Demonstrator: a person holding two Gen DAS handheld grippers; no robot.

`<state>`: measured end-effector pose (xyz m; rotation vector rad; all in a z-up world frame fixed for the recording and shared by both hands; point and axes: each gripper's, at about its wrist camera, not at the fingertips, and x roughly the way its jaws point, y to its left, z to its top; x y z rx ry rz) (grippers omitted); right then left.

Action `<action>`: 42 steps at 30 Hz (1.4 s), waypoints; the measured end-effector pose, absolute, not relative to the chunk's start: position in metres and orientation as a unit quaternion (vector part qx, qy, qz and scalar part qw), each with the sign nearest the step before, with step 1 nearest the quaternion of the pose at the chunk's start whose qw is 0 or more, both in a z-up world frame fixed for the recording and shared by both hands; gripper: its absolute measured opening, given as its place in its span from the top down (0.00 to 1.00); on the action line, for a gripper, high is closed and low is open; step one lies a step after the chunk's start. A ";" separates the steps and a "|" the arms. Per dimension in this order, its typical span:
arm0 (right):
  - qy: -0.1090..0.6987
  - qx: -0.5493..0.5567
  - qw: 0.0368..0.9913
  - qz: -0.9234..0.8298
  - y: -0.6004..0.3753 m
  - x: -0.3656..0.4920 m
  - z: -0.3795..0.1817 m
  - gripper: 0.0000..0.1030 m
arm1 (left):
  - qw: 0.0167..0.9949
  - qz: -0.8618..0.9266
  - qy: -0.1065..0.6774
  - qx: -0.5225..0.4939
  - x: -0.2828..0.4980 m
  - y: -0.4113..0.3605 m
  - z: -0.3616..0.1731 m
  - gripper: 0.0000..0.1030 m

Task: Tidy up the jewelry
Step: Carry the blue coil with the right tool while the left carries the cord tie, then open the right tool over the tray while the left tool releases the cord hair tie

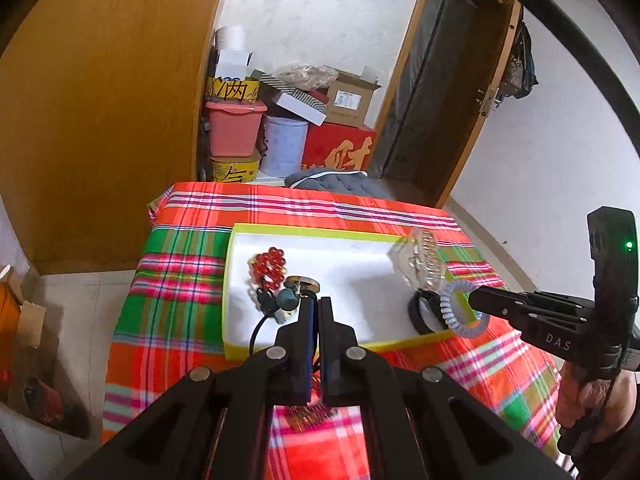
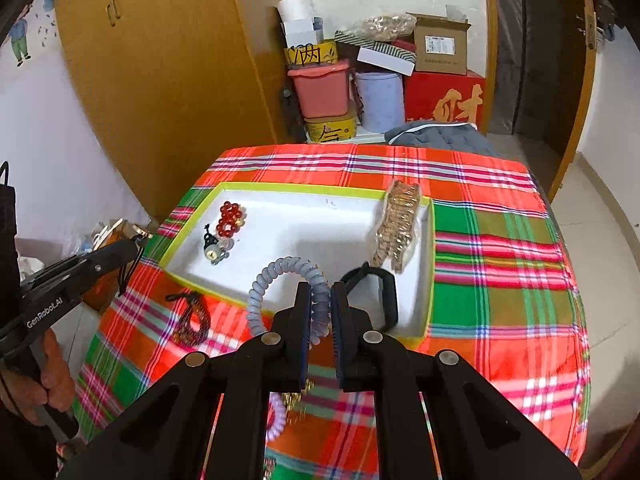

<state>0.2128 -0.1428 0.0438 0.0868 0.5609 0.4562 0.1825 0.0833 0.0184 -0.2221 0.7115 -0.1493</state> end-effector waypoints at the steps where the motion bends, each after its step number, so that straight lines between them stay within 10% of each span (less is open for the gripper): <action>1: 0.276 0.041 0.934 0.223 -0.140 0.217 0.043 0.91 | 0.928 -0.071 0.349 -0.108 0.186 0.084 0.016 0.98; 42: 0.335 0.021 0.914 0.230 -0.107 0.283 0.007 0.85 | 0.908 -0.050 0.405 -0.095 0.237 0.092 -0.040 0.98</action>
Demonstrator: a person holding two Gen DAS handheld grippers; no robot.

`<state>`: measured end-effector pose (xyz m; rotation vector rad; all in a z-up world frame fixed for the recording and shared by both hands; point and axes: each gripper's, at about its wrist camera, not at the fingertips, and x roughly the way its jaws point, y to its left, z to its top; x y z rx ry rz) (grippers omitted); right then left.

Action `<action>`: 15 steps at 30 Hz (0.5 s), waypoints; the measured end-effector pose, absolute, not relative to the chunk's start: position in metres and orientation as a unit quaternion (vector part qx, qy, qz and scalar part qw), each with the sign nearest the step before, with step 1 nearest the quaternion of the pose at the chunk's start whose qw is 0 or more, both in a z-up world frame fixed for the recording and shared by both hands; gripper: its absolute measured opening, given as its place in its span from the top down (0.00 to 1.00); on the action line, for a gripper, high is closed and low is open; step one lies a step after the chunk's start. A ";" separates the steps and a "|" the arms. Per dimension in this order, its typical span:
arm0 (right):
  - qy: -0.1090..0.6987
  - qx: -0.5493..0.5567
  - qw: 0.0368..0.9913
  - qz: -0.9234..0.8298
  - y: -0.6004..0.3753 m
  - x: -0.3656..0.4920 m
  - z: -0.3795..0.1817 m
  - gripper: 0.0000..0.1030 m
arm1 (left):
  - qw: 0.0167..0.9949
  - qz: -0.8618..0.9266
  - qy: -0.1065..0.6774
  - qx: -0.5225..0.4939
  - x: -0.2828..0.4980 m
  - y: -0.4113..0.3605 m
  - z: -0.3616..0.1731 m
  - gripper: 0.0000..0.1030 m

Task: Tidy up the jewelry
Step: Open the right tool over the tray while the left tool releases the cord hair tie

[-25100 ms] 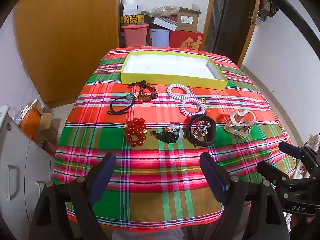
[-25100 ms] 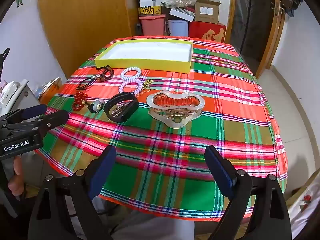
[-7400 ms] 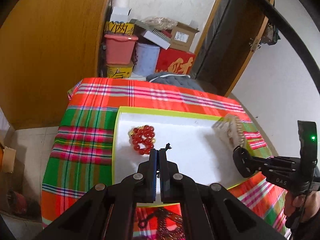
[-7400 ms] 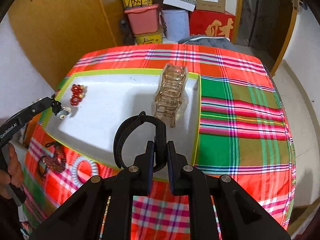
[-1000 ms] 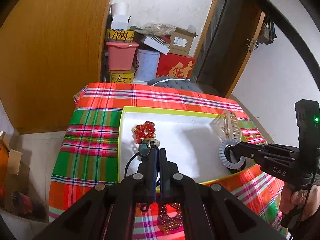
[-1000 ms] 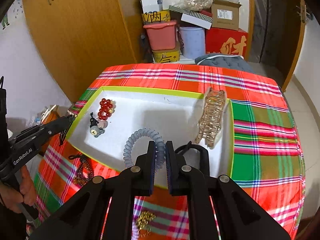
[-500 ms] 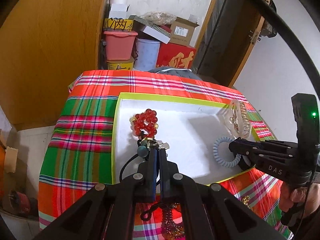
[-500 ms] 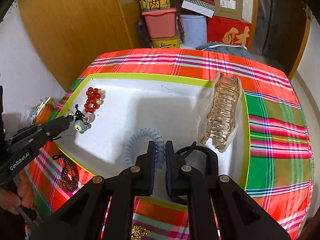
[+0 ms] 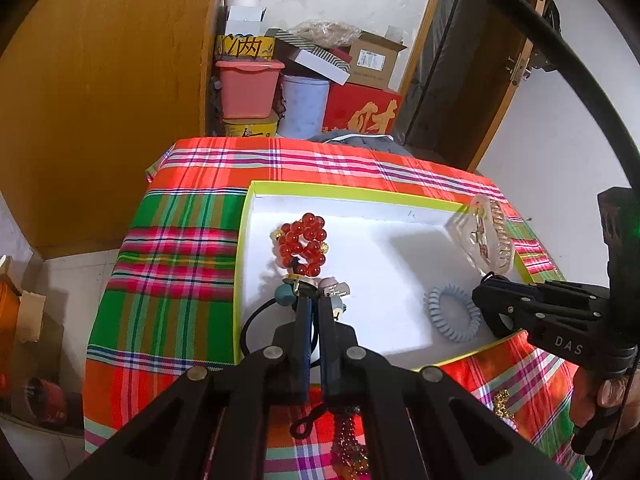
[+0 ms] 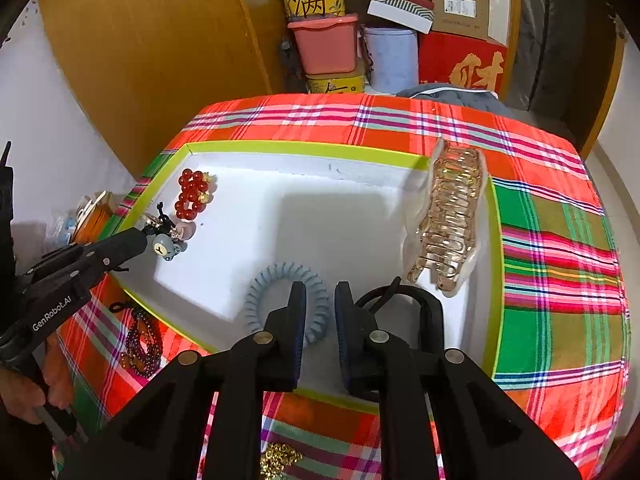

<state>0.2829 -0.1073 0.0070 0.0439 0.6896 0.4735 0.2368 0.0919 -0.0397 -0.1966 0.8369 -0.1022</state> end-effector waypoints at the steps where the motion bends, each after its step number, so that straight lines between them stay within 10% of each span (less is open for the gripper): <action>1: 0.333 0.023 0.914 0.229 -0.109 0.281 0.008 0.84 | 0.908 -0.050 0.404 -0.096 0.236 0.092 -0.038 0.98; 8: 0.314 0.037 0.921 0.226 -0.124 0.262 0.019 0.81 | 0.912 -0.049 0.393 -0.106 0.223 0.096 -0.025 0.73; 15: 0.301 0.052 0.926 0.221 -0.141 0.239 0.028 0.81 | 0.918 -0.047 0.377 -0.111 0.203 0.098 -0.005 0.72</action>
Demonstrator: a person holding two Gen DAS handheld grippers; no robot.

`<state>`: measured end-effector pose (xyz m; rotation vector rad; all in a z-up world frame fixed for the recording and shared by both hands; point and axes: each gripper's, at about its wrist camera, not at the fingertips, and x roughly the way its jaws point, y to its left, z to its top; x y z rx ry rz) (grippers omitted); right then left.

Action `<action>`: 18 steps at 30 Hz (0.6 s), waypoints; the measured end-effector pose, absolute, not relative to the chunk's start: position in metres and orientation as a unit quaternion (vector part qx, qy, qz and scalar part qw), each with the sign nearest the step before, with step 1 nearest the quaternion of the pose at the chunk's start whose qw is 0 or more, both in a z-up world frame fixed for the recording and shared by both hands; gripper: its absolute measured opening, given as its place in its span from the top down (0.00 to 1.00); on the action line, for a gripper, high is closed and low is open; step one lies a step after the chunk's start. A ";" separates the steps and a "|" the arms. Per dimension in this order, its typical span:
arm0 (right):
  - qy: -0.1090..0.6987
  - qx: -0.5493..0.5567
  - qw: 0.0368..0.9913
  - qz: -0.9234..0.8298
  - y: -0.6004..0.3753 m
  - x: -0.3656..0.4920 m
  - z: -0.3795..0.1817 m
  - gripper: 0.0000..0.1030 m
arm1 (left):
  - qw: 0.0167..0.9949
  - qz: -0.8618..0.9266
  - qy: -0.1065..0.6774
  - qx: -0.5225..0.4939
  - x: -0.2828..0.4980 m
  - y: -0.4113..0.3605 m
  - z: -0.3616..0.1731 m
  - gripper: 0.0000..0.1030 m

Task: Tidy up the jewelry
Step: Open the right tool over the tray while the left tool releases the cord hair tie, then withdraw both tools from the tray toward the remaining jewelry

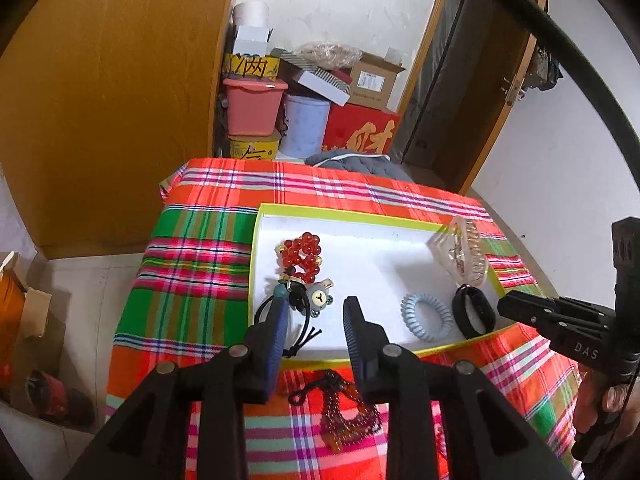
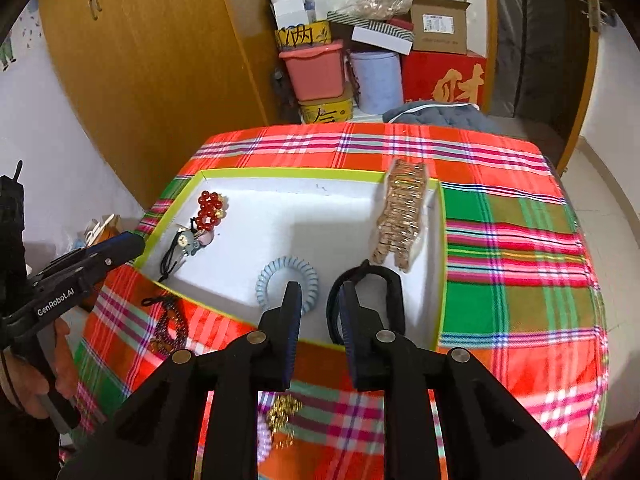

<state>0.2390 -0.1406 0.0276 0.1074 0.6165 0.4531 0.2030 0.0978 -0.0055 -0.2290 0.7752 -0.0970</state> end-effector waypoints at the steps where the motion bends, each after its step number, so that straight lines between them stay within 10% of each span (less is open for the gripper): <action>1: 0.299 0.054 0.927 0.221 -0.142 0.235 0.029 0.81 | 0.919 -0.047 0.375 -0.111 0.200 0.097 -0.003 0.72; 18: 0.297 0.073 0.928 0.214 -0.172 0.172 0.021 0.81 | 0.922 -0.059 0.366 -0.109 0.144 0.080 0.018 0.72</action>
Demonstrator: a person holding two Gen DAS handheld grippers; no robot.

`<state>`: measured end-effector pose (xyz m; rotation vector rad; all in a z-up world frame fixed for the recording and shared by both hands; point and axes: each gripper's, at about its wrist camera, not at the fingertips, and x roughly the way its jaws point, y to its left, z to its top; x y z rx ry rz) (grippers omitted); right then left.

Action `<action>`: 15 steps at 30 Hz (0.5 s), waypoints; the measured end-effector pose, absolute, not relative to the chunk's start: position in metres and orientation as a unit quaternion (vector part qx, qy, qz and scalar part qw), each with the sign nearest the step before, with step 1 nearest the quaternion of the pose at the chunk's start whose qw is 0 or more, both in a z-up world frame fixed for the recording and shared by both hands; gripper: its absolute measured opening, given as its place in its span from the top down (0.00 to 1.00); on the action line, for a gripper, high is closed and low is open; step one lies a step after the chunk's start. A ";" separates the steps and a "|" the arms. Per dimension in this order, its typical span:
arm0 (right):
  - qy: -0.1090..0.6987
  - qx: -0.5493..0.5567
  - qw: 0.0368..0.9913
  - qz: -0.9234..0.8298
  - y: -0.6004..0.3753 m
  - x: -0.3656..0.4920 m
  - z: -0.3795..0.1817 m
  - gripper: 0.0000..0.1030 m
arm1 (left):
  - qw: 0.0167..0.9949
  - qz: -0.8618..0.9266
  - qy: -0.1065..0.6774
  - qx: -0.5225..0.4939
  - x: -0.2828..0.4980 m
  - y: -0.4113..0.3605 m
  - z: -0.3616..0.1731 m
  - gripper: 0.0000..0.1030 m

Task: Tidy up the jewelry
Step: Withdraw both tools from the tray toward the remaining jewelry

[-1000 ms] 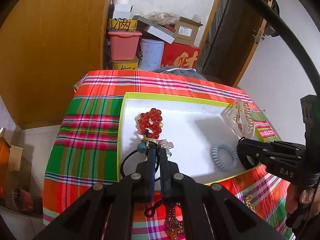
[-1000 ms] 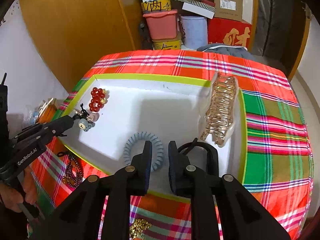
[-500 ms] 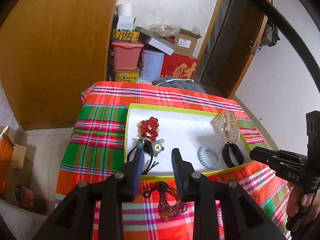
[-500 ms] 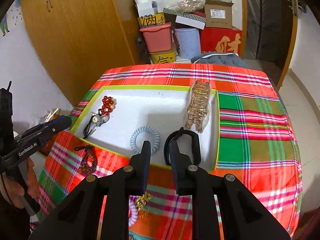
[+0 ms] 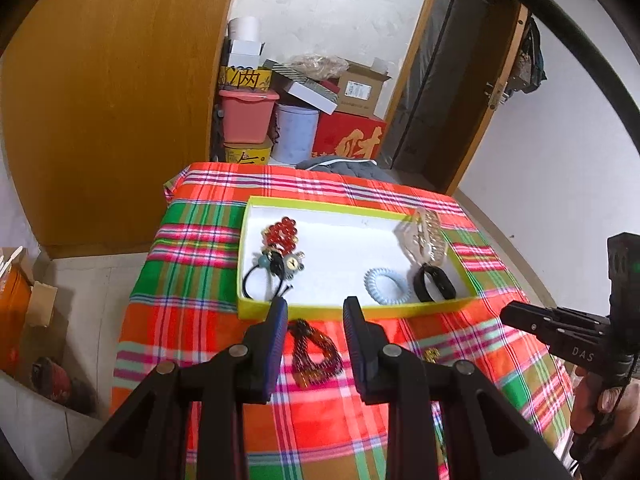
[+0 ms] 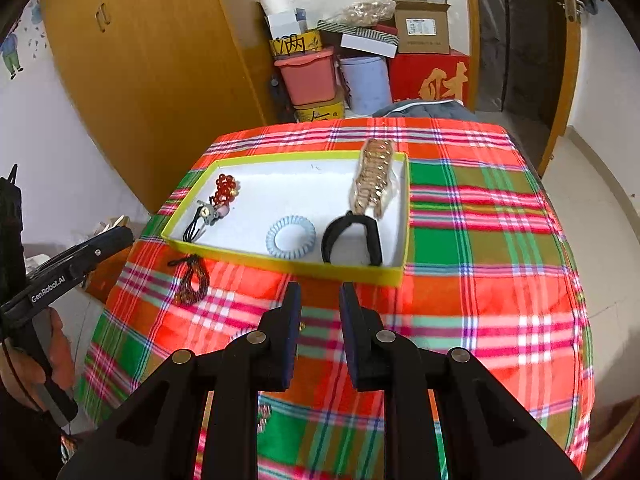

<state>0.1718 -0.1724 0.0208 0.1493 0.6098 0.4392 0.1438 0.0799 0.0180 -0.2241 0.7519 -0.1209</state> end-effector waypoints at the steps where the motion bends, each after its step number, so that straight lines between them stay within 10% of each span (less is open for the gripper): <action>1: 0.298 0.074 0.927 0.214 -0.174 0.169 0.020 0.81 | 0.922 -0.061 0.367 -0.109 0.143 0.078 0.017 0.72; 15: 0.320 0.091 0.914 0.233 -0.184 0.132 -0.006 0.81 | 0.912 -0.079 0.386 -0.115 0.111 0.060 0.006 0.72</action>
